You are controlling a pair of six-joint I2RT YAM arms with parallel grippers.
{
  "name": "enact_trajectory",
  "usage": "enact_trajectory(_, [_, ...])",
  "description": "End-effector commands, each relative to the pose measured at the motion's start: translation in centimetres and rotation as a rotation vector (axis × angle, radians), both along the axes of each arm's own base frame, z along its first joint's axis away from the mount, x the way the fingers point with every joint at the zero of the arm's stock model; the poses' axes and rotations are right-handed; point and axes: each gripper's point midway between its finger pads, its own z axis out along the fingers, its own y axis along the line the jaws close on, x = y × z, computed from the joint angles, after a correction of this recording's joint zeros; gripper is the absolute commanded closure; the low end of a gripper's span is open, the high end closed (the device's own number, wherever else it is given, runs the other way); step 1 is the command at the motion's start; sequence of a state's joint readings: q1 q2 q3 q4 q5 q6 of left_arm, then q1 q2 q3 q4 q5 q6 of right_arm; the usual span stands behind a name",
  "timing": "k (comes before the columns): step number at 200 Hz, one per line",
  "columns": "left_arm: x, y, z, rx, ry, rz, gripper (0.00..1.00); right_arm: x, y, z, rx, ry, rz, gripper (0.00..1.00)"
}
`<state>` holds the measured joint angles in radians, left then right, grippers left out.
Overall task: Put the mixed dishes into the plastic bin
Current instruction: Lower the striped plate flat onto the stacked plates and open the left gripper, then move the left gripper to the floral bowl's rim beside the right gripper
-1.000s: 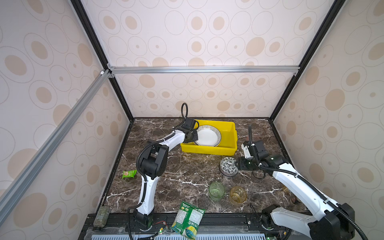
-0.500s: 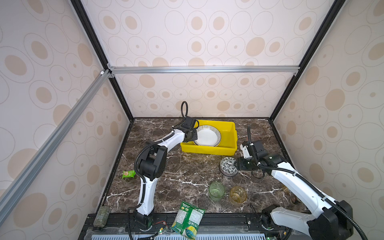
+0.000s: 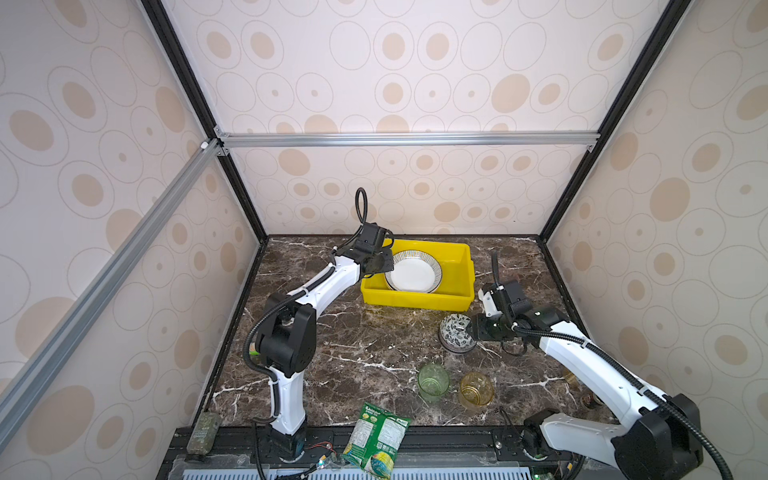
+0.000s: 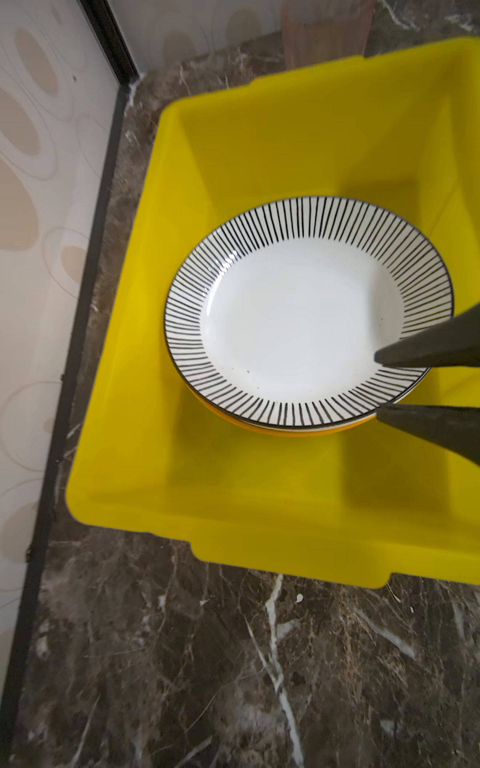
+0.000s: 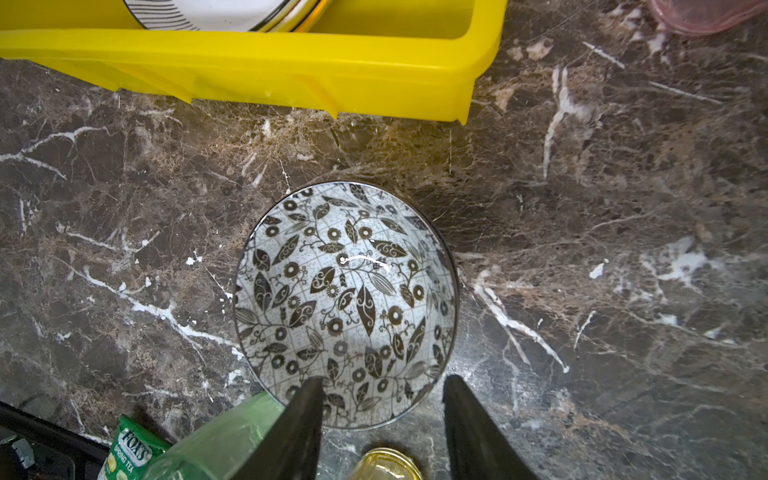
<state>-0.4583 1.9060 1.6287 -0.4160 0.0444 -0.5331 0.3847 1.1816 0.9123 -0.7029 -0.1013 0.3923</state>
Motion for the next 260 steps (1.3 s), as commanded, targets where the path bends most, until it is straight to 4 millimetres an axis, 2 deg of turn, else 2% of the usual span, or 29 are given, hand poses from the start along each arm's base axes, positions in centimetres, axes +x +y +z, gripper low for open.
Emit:
enact_trajectory(1, [-1.9,-0.2,1.5,0.028,-0.023,-0.065,0.81,-0.2,-0.5,-0.4,-0.019,0.007,-0.010,0.50])
enact_trajectory(74, [-8.6,1.9,1.2,0.104,0.012,-0.127,0.80,-0.3,-1.0,-0.5,-0.037,0.011,-0.031,0.50])
enact_trajectory(136, [-12.8,0.9,1.4,0.069,0.013,-0.172,0.79,-0.5,-1.1,-0.5,-0.029,0.014,-0.047,0.50])
enact_trajectory(203, [-15.8,-1.4,0.5,0.088,0.030,-0.215,0.77,-0.9,-1.3,-0.8,-0.025,0.018,-0.059,0.51])
enact_trajectory(260, [-16.9,-3.0,-0.2,0.083,0.037,-0.240,0.77,-0.5,-1.9,-1.6,-0.064,0.020,-0.080,0.52])
